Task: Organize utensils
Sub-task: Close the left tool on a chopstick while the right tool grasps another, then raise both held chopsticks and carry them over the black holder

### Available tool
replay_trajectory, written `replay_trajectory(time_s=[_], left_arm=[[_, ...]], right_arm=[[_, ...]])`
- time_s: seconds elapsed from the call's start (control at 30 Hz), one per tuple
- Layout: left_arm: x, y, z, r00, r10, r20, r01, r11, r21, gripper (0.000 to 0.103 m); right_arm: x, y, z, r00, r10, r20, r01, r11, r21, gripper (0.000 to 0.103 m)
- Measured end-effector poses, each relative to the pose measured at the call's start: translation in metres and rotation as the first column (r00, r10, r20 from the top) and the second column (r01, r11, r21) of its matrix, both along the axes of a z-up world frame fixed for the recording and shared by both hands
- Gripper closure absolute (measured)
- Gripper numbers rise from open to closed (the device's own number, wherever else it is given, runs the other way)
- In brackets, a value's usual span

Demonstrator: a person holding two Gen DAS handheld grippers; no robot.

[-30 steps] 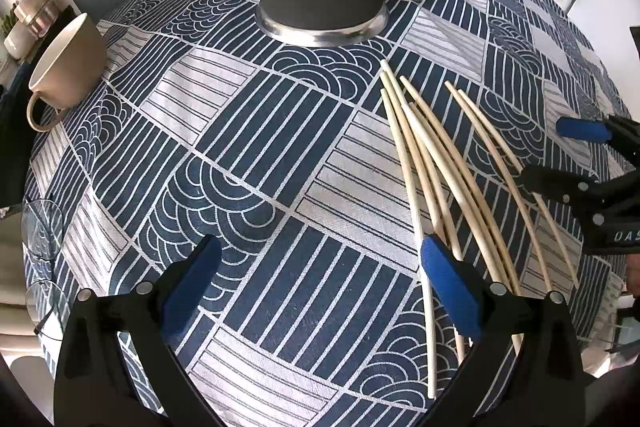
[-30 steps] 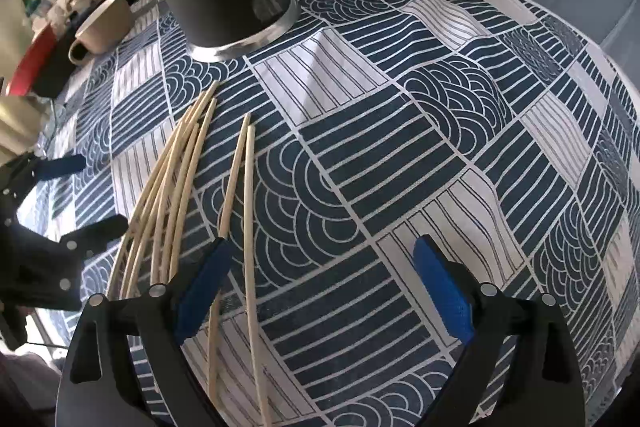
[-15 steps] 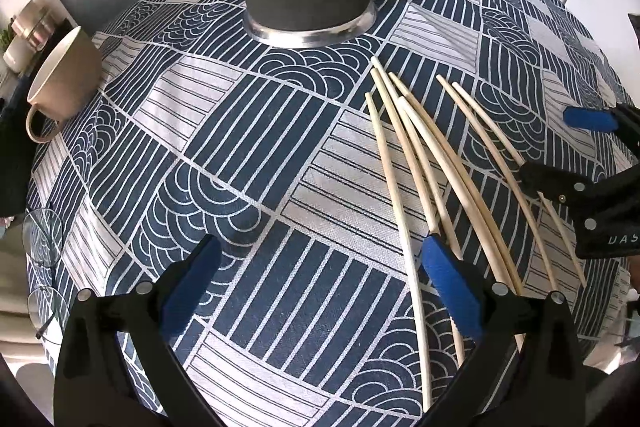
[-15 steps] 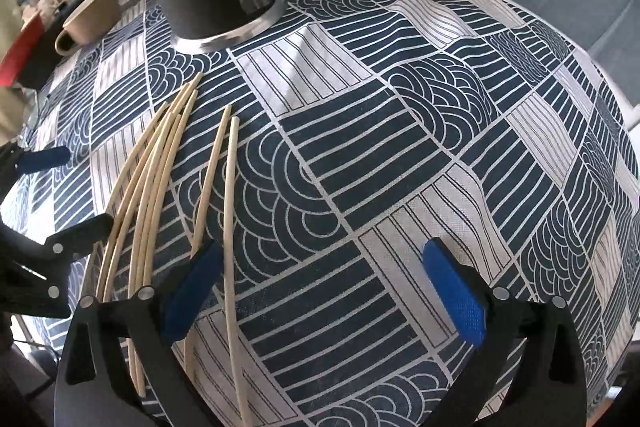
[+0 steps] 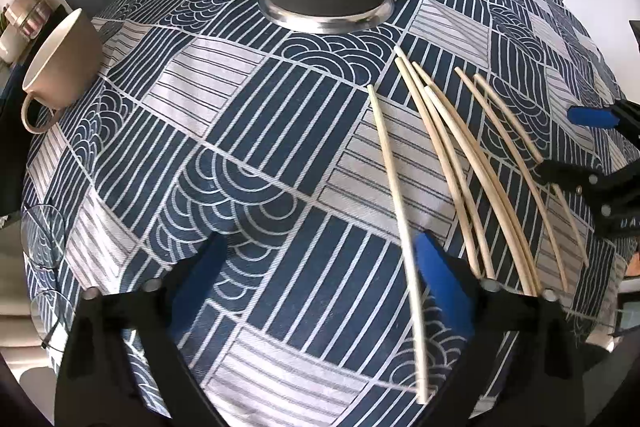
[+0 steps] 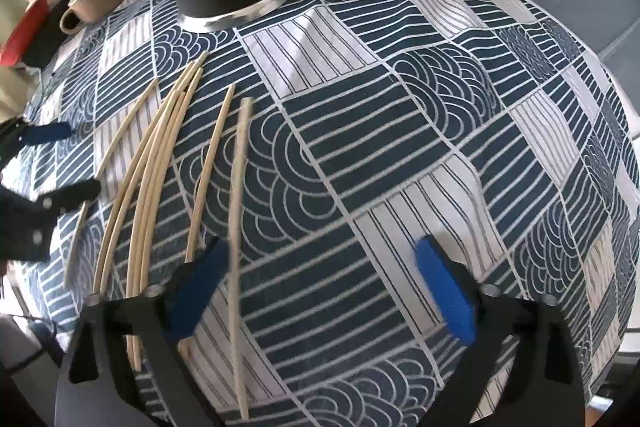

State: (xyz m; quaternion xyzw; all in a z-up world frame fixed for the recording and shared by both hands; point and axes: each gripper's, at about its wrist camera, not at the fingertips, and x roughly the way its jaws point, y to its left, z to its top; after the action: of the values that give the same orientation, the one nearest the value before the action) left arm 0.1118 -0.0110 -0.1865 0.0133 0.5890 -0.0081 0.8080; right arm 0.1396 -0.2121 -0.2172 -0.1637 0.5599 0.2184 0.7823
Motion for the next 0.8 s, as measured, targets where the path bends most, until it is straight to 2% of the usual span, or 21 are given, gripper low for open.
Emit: replay_trajectory(time_s=[0.03, 0.07, 0.1, 0.17, 0.23, 0.27, 0.3, 0.33, 0.57, 0.7, 0.8], left_arm=[[-0.001, 0.003, 0.003, 1.000, 0.002, 0.000, -0.002, 1.000, -0.001, 0.026], [-0.002, 0.007, 0.005, 1.000, 0.006, 0.000, -0.006, 1.000, -0.001, 0.038], [-0.004, 0.011, 0.007, 1.000, 0.009, -0.002, -0.009, 1.000, -0.002, 0.050], [-0.005, 0.021, 0.008, 1.000, 0.010, -0.005, -0.010, 1.000, -0.002, 0.064], [-0.007, 0.032, 0.009, 0.999, 0.033, -0.015, -0.033, 0.999, -0.007, 0.078], [-0.008, 0.038, 0.010, 0.998, 0.062, -0.027, -0.062, 0.998, -0.016, 0.093], [-0.009, 0.042, 0.010, 0.997, 0.076, -0.035, -0.077, 0.997, -0.024, 0.098], [-0.010, 0.046, 0.010, 0.996, 0.077, -0.040, -0.078, 0.996, -0.029, 0.098], [-0.012, 0.060, 0.009, 0.988, 0.134, -0.073, -0.141, 0.986, -0.090, 0.098], [-0.015, 0.061, 0.010, 0.986, 0.144, -0.088, -0.152, 0.983, -0.098, 0.098], [-0.016, 0.064, 0.014, 0.983, 0.161, -0.089, -0.171, 0.977, -0.124, 0.098]], right_arm=[[-0.002, -0.004, 0.003, 1.000, -0.003, 0.002, 0.003, 1.000, 0.002, 0.044], [-0.003, -0.007, 0.005, 1.000, -0.008, 0.001, 0.008, 1.000, 0.001, 0.058], [-0.004, -0.013, 0.006, 1.000, -0.018, 0.001, 0.018, 1.000, 0.001, 0.065], [-0.004, -0.023, 0.007, 1.000, -0.031, 0.005, 0.031, 1.000, 0.004, 0.084], [-0.003, -0.031, 0.008, 0.999, -0.037, 0.007, 0.036, 0.999, 0.006, 0.090], [-0.003, -0.034, 0.008, 0.999, -0.040, 0.003, 0.040, 0.999, 0.013, 0.092], [-0.001, -0.037, 0.008, 0.999, -0.049, -0.005, 0.049, 0.999, 0.021, 0.095], [0.001, -0.040, 0.007, 0.998, -0.058, -0.011, 0.059, 0.998, 0.024, 0.098], [0.016, -0.057, 0.008, 0.990, -0.116, -0.083, 0.124, 0.988, 0.097, 0.099], [0.008, -0.066, 0.012, 0.980, -0.148, -0.131, 0.169, 0.971, 0.172, 0.099], [0.007, -0.072, 0.023, 0.979, -0.169, -0.118, 0.191, 0.959, 0.209, 0.098]])
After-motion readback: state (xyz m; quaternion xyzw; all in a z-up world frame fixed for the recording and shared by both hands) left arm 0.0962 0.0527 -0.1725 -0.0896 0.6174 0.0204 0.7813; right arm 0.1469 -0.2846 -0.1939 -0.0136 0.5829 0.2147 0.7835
